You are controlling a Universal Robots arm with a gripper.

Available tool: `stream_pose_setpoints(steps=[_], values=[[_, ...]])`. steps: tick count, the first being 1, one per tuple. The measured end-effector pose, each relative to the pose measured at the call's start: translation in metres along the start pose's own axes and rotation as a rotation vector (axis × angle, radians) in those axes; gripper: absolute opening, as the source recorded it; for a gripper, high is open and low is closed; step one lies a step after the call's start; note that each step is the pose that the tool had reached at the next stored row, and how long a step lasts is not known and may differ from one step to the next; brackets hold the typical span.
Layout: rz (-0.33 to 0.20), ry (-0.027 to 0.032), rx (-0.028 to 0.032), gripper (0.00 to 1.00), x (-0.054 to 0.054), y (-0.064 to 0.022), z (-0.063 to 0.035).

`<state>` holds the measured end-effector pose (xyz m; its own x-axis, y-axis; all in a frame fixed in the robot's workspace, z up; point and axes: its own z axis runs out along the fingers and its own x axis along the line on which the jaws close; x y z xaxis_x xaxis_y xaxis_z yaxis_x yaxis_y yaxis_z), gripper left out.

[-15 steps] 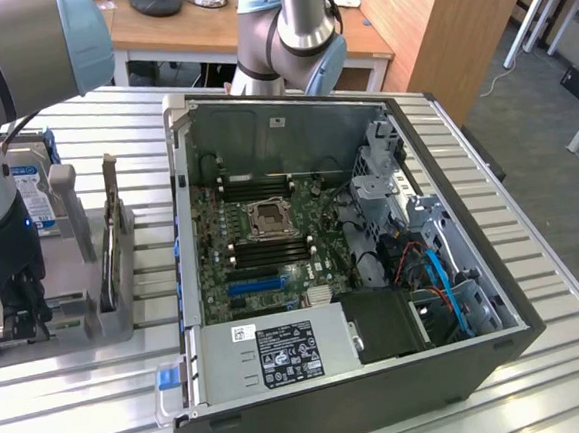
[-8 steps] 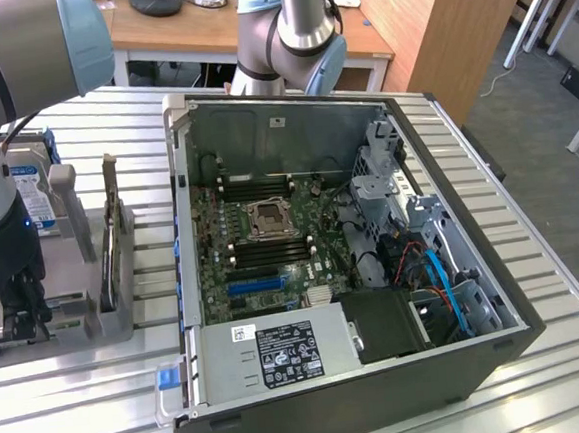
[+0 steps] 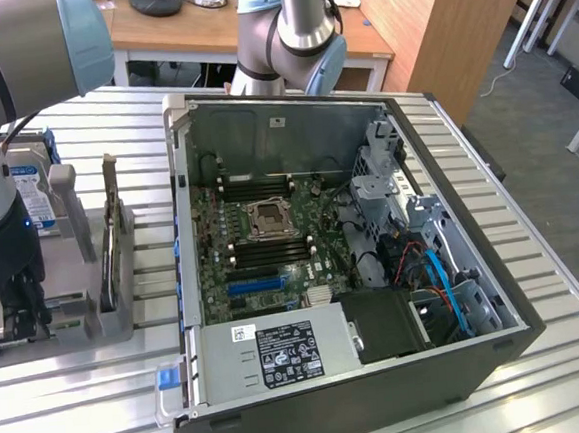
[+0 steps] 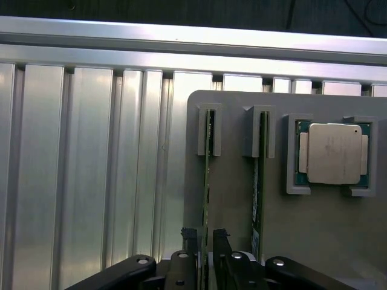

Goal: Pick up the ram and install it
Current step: 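Pick up the ram and move it above insertion slot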

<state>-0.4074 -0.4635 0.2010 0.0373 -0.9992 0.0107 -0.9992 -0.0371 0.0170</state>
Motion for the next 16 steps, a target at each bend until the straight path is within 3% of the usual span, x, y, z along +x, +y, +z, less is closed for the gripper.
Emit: stream_pose_setpoints(steps=[4, 16], values=[[0.000, -0.0002, 0.0000, 0.12, 0.0000, 0.0000, 0.0000], [0.000, 0.0000, -0.0001, 0.12, 0.0000, 0.0000, 0.0000]])
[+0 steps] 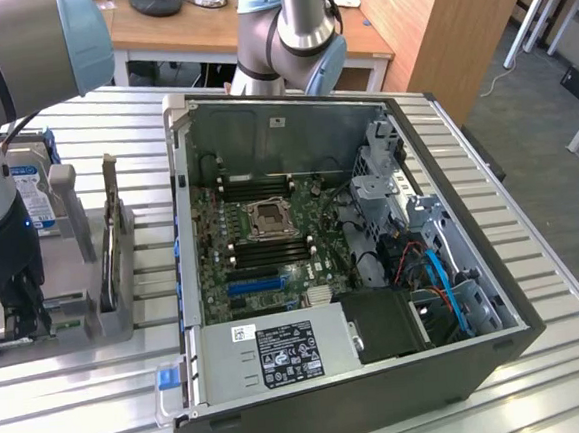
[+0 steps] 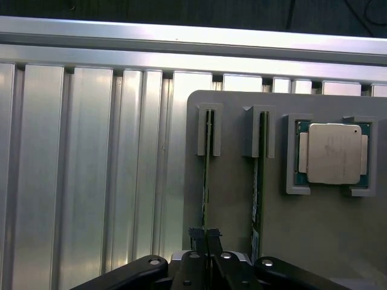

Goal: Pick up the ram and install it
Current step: 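Pick up the ram and move it above insertion slot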

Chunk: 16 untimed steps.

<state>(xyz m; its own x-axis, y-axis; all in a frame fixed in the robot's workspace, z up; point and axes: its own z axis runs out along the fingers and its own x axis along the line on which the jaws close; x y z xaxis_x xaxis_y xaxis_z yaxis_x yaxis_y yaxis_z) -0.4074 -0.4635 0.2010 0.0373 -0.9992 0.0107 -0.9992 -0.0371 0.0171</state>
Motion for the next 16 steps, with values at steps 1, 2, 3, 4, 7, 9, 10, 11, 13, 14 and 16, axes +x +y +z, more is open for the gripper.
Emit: stream_pose_setpoints(steps=[1, 2, 3, 4, 7, 9, 10, 11, 13, 14, 16], values=[[0.000, 0.0000, 0.0001, 0.12, 0.000, 0.0000, 0.0000], [0.000, 0.0000, 0.0001, 0.12, 0.000, 0.0000, -0.0002], [0.000, 0.0000, 0.0000, 0.12, 0.000, 0.0001, -0.0012], [0.000, 0.0000, 0.0000, 0.12, 0.000, 0.0001, -0.0030], [0.000, -0.0001, 0.0001, 0.12, 0.000, 0.0002, -0.0107], [0.000, 0.0001, 0.0000, 0.12, 0.000, 0.0003, -0.0166], [0.000, 0.0000, 0.0001, 0.12, 0.000, 0.0004, -0.0200], [0.000, -0.0001, 0.0001, 0.12, 0.000, 0.0004, -0.0234], [0.000, 0.0000, 0.0001, 0.12, 0.000, 0.0005, -0.0309], [0.000, 0.0000, 0.0000, 0.12, 0.000, 0.0006, -0.0349], [0.000, -0.0001, 0.0001, 0.12, 0.000, 0.0007, -0.0431]])
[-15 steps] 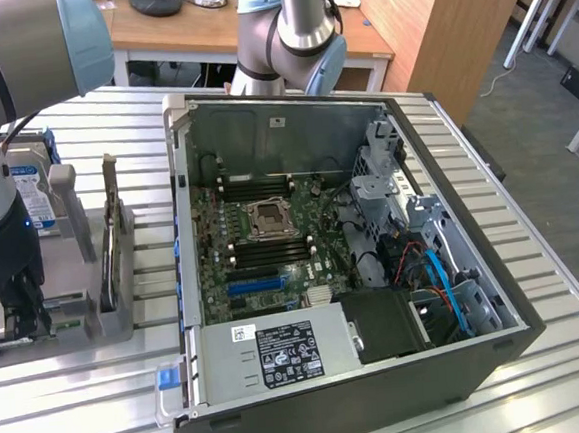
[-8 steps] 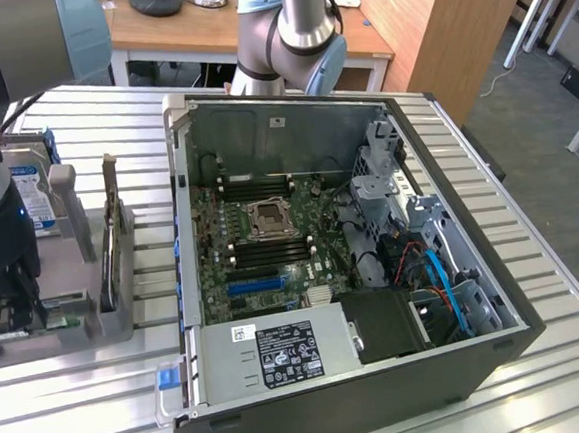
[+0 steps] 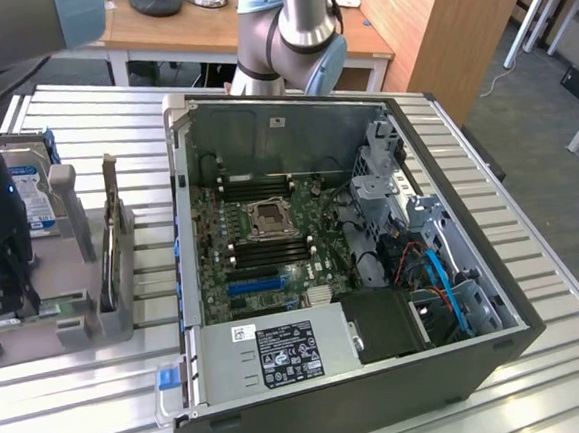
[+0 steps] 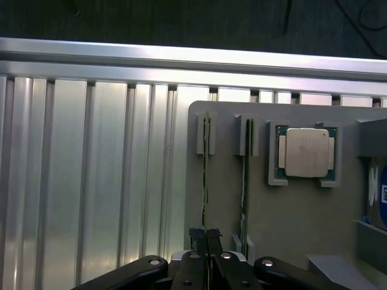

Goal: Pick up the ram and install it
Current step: 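Pick up the ram and move it above insertion slot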

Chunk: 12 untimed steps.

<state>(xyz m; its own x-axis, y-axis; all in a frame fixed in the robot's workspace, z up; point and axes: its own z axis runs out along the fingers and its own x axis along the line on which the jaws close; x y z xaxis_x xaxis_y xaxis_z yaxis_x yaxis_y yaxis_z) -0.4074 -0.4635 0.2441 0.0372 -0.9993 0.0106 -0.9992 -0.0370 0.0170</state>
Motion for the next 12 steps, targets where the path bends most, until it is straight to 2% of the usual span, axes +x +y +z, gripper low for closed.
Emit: stream_pose_setpoints(steps=[12], values=[[0.003, 0.0000, -0.0001, 0.12, 0.001, 0.0009, -0.0524]])
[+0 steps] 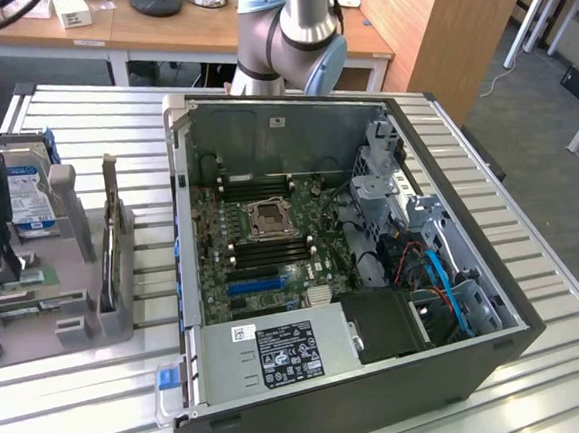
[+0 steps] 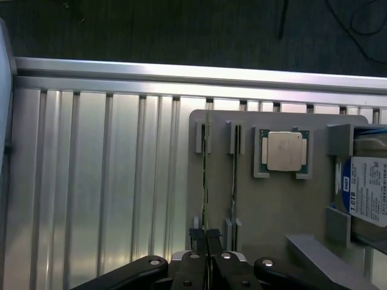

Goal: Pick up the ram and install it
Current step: 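Pick up the ram and move it above insertion slot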

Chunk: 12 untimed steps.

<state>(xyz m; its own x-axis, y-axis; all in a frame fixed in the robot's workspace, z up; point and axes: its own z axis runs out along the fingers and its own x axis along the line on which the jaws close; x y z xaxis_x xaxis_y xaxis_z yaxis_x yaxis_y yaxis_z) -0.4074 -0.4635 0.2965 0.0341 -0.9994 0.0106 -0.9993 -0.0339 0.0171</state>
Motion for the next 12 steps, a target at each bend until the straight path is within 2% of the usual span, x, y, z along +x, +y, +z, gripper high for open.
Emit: stream_pose_setpoints(steps=[12], values=[[0.007, -0.0001, 0.0000, 0.12, 0.000, 0.0008, -0.0463]])
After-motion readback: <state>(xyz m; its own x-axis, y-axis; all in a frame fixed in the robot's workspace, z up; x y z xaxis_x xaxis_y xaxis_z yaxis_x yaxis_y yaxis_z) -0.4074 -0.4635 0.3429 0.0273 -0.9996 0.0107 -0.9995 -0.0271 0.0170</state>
